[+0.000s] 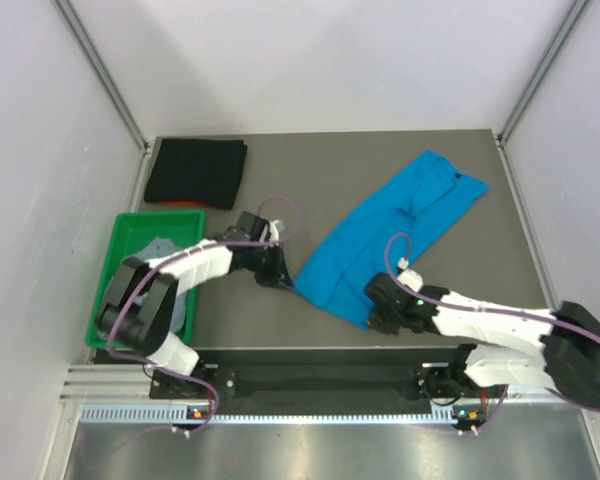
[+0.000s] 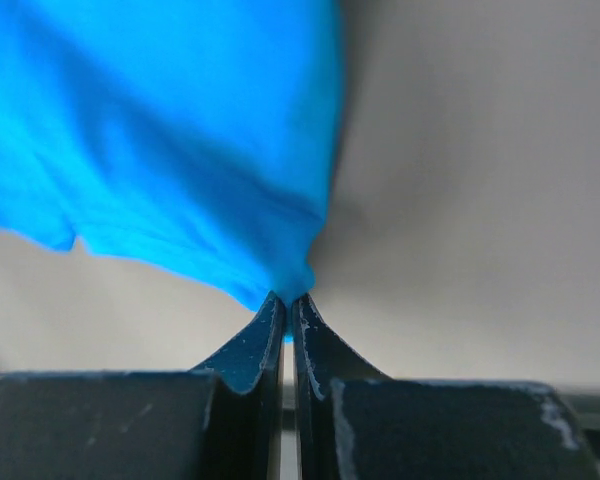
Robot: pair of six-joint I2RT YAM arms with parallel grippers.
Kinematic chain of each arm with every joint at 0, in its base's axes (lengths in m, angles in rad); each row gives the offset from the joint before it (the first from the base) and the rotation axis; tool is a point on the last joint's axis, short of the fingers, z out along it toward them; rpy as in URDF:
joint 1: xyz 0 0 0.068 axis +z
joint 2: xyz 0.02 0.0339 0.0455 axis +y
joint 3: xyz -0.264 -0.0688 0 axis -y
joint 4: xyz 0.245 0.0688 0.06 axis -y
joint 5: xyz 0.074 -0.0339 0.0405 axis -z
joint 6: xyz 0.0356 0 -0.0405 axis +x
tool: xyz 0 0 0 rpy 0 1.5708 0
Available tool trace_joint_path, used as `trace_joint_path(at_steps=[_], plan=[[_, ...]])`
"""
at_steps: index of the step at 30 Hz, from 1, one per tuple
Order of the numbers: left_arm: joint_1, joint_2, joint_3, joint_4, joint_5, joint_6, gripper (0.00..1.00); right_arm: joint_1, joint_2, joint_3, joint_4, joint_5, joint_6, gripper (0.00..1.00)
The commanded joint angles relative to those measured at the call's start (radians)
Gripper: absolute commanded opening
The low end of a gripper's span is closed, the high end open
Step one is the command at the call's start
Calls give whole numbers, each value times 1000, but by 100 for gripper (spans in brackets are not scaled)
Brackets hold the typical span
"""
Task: Fold and stack the t-shirts
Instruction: Fold the tshirt
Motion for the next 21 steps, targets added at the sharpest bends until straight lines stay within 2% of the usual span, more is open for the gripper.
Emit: trace_joint_path(at_steps=[1,2,3,5,6,10,15,21], plan=[[-148,-166,-130,131,-79,-245,0,11,-205,-78,-179,-30,-66,0],[-179,-235,-153,126,-158,-312,0,15,-248,-87,-253,-27,-59,0],[-241,-269,-184,117,-203,-340,0,18,-293,-95,-294,-28,-55,0],[-296,-352,-201,102,-261,-402,0,24,-423,-116,-392,-48,-55,0],[-340,-373,-204,94,-307,-417,0,24,-461,-124,-417,-62,-62,0],[-406,-369,-173,53,-342,-436,0,34,-631,-132,-515,-125,-56,0],[-440,-288,-126,46,-343,-424,0,37,-692,-81,-618,-91,-37,0],[-441,-225,-32,25,-346,-396,0,40,-641,-86,-546,-103,-39,0]])
